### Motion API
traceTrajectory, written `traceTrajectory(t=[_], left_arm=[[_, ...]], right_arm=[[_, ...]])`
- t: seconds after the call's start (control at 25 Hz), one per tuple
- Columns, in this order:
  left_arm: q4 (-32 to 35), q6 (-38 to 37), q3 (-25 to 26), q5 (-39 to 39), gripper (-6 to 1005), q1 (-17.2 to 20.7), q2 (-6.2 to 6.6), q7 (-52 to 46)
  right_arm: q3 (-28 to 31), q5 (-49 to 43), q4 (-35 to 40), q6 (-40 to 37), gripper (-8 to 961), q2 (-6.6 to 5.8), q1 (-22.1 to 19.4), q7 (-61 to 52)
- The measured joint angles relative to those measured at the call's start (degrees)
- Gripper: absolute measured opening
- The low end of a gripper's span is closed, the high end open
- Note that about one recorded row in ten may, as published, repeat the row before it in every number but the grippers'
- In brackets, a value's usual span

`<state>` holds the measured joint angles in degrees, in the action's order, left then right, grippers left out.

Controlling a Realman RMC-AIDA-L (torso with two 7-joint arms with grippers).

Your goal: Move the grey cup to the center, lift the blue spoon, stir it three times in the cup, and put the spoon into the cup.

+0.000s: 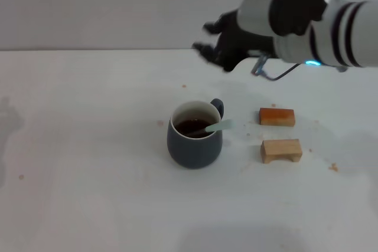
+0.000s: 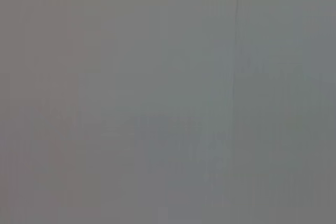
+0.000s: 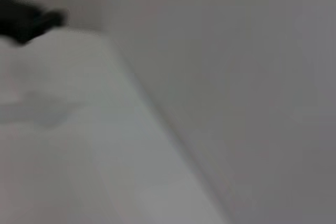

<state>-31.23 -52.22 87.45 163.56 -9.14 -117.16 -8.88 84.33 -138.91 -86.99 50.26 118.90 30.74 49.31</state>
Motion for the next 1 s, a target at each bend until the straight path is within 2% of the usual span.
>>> traceTrajectory(t=[0.04, 0.08, 0.12, 0.16, 0.2, 0.24, 0.28, 0.32, 0.36, 0.4, 0.44, 0.48, 0.52, 0.56, 0.6, 0.64, 0.72, 0.76, 0.8, 0.84, 0.92, 0.96, 1.0], left_arm=[[0.0, 0.0, 0.0, 0.0, -2, 0.0, 0.0, 0.0], [0.6, 0.0, -0.1, 0.0, -2, -0.2, -0.04, 0.0], [0.9, 0.0, -0.1, 0.0, -2, -0.3, -0.07, -0.1], [1.3, 0.0, -0.1, 0.0, -2, -0.4, -0.13, -0.2], [1.3, 0.0, -0.1, 0.0, -2, -0.4, -0.13, -0.2], [1.4, 0.0, -0.1, 0.0, -2, -0.5, -0.17, -0.3], [1.4, 0.0, -0.1, 0.0, -2, -0.5, -0.17, -0.3], [1.9, 0.0, -0.1, 0.0, -2, -0.6, -0.3, -0.5], [2.1, 0.0, -0.1, 0.0, -2, -0.6, -0.31, -0.7], [2.1, 0.0, -0.1, 0.0, -2, -0.6, -0.31, -0.7], [2.1, 0.0, -0.1, 0.0, -2, -0.6, -0.31, -0.7], [2.1, 0.0, 0.0, 0.0, -2, -0.6, -0.32, -1.1], [2.1, 0.0, 0.0, 0.0, -2, -0.6, -0.33, -1.3], [2.1, 0.0, 0.1, 0.0, -2, -0.5, -0.34, -1.5], [2.1, 0.0, 0.1, 0.0, -2, -0.5, -0.34, -1.5], [2.1, 0.0, 0.1, 0.0, -2, -0.5, -0.34, -1.5], [2.1, 0.0, 0.2, 0.0, -2, -0.3, -0.35, -1.9], [2.0, 0.0, 0.3, 0.0, -2, -0.2, -0.35, -2.6], [2.0, 0.0, 0.3, 0.0, -2, -0.2, -0.35, -2.6], [2.0, 0.0, 0.3, 0.0, -2, -0.2, -0.35, -2.6], [2.1, 0.0, 0.2, 0.0, -2, -0.1, -0.35, -2.9], [2.1, 0.0, 0.2, 0.0, -2, 0.0, -0.35, -2.9], [2.1, 0.0, 0.3, 0.0, -2, 0.0, -0.35, -2.9]], right_arm=[[-1.7, -2.2, -1.4, -6.9, 350, 0.01, -3.7, 0.0], [-1.7, -2.2, -1.4, -6.9, 350, 0.01, -3.7, 0.0], [-2.4, -2.9, -1.7, -10.7, 349, 0.01, -5.4, 0.1], [-3.7, -3.7, -1.9, -20.0, 349, 0.01, -9.5, 0.4], [-3.7, -3.7, -1.9, -20.0, 349, 0.01, -9.5, 0.4], [-5.0, -3.6, -1.2, -30.3, 349, 0.0, -13.5, 1.5], [-5.0, -3.6, -1.2, -30.3, 348, 0.0, -13.5, 1.5], [-6.0, -3.5, -0.3, -36.9, 348, 0.0, -15.6, 2.2], [-7.7, -3.5, 1.9, -48.7, 348, -0.01, -19.0, 2.8], [-7.7, -3.5, 1.9, -48.7, 348, -0.01, -19.0, 2.8], [-8.6, -3.4, 4.8, -59.4, 347, -0.02, -21.8, 2.3], [-8.6, -3.4, 4.8, -59.4, 347, -0.02, -21.8, 2.3], [-8.8, -3.3, 6.4, -63.4, 347, -0.02, -23.1, 1.1], [-8.7, -3.2, 10.0, -70.9, 343, -0.09, -25.2, -2.6], [-8.7, -3.2, 10.0, -70.9, 339, -0.09, -25.2, -2.6], [-8.3, -3.2, 13.2, -76.3, 336, -0.2, -26.6, -6.9], [-8.0, -3.2, 15.1, -78.9, 332, -0.25, -27.4, -9.3], [-7.5, -3.5, 18.0, -82.8, 332, -0.33, -29.0, -13.0], [-7.5, -3.5, 18.0, -82.8, 332, -0.33, -29.0, -13.0], [-6.7, -3.7, 19.4, -84.7, 331, -0.31, -31.1, -15.4], [-6.3, -3.7, 19.7, -85.1, 331, -0.27, -32.3, -16.3], [-5.3, -3.5, 19.7, -85.5, 331, -0.13, -34.8, -18.1], [-5.3, -3.5, 19.7, -85.5, 331, -0.13, -34.8, -18.1]])
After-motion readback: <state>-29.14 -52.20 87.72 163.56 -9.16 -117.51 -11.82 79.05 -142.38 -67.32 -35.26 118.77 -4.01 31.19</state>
